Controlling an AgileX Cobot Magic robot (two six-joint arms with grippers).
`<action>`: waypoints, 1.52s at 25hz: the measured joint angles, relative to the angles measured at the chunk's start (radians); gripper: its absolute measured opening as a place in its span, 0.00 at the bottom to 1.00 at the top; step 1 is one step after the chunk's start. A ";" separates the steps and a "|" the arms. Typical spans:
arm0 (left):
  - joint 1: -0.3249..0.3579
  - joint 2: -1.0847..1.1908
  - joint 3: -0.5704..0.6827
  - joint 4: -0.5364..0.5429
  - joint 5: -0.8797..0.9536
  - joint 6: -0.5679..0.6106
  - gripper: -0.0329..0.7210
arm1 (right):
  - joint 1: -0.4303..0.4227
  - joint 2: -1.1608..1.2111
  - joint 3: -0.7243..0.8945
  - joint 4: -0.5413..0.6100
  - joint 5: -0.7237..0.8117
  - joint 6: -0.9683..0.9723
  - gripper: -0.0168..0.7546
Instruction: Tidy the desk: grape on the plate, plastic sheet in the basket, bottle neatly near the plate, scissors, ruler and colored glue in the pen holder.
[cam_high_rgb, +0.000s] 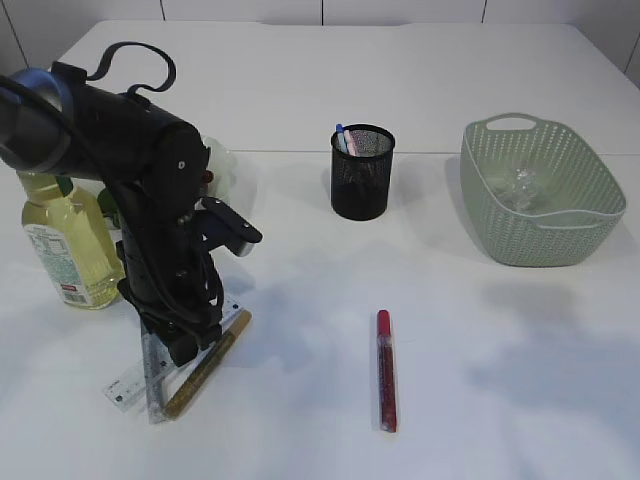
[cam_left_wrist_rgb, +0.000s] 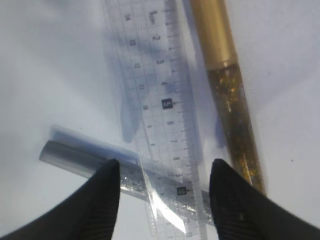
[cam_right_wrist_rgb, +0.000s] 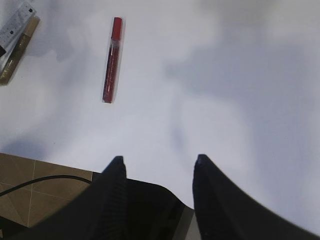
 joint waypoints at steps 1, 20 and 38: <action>0.000 0.000 0.000 0.000 -0.006 0.002 0.60 | 0.000 0.000 0.000 0.000 0.000 0.000 0.49; 0.000 0.000 0.000 -0.025 -0.009 0.084 0.60 | 0.000 0.000 0.000 0.000 0.000 0.000 0.49; 0.000 0.000 0.000 -0.045 -0.010 0.103 0.60 | 0.000 0.000 0.000 0.000 0.000 0.000 0.49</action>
